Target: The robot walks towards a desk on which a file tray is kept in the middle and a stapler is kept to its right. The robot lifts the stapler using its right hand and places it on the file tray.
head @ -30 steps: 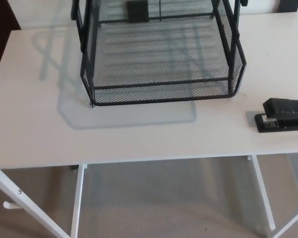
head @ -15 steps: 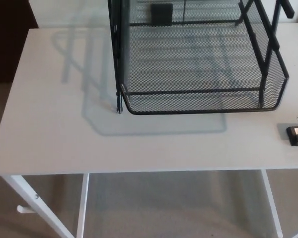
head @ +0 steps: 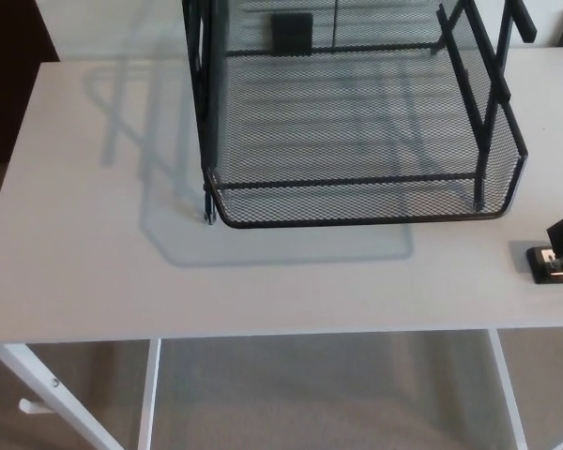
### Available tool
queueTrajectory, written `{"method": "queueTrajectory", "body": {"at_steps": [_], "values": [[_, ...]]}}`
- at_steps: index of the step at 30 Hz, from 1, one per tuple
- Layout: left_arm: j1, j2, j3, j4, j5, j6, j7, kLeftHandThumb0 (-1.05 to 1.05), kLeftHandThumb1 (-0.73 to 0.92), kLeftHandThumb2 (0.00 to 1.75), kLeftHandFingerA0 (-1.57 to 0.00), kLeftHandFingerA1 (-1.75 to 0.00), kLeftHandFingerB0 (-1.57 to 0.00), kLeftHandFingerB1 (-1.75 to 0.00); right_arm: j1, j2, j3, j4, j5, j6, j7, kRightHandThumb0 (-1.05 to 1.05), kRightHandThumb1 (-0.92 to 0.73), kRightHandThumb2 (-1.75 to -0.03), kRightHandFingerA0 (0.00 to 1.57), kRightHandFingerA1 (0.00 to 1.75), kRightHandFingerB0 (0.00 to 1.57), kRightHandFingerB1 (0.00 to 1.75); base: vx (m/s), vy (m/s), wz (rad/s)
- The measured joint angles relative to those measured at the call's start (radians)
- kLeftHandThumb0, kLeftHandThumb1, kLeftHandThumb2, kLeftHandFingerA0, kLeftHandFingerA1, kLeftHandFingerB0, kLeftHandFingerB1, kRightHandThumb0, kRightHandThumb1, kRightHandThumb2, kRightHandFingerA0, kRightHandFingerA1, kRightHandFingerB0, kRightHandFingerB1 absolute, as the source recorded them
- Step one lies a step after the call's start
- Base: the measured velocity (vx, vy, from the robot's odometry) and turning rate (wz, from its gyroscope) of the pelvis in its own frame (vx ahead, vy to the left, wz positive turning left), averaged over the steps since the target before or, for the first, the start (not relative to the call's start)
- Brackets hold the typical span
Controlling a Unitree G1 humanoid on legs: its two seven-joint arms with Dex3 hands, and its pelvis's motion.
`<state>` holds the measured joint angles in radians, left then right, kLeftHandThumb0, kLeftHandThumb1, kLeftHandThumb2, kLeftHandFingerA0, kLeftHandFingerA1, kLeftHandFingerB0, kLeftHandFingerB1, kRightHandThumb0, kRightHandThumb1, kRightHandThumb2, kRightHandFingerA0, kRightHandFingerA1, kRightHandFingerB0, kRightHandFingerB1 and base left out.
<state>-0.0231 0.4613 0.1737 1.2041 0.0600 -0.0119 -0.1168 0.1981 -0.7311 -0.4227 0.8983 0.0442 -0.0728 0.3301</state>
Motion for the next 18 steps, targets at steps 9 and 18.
{"method": "queueTrajectory", "body": {"at_steps": [9,18], "values": [[0.022,-0.006,0.138,-0.051,-0.055,-0.055,0.024,-0.80,0.62,1.07,-0.44,-1.20,-0.24,-1.08,-0.142,-0.020,-0.145,-0.120,0.072,0.033,-0.024,-0.86,-0.43,-0.82,0.05,0.61,0.00,0.13,0.00,0.000,0.00],[0.016,-0.008,0.143,-0.052,-0.062,-0.055,0.029,-0.79,0.52,1.15,-0.55,-0.98,-0.43,-0.88,-0.493,-0.141,-0.077,-0.184,0.072,0.044,-0.014,-0.77,-0.31,-0.69,0.04,0.71,0.00,0.50,0.00,0.000,0.00]]}}
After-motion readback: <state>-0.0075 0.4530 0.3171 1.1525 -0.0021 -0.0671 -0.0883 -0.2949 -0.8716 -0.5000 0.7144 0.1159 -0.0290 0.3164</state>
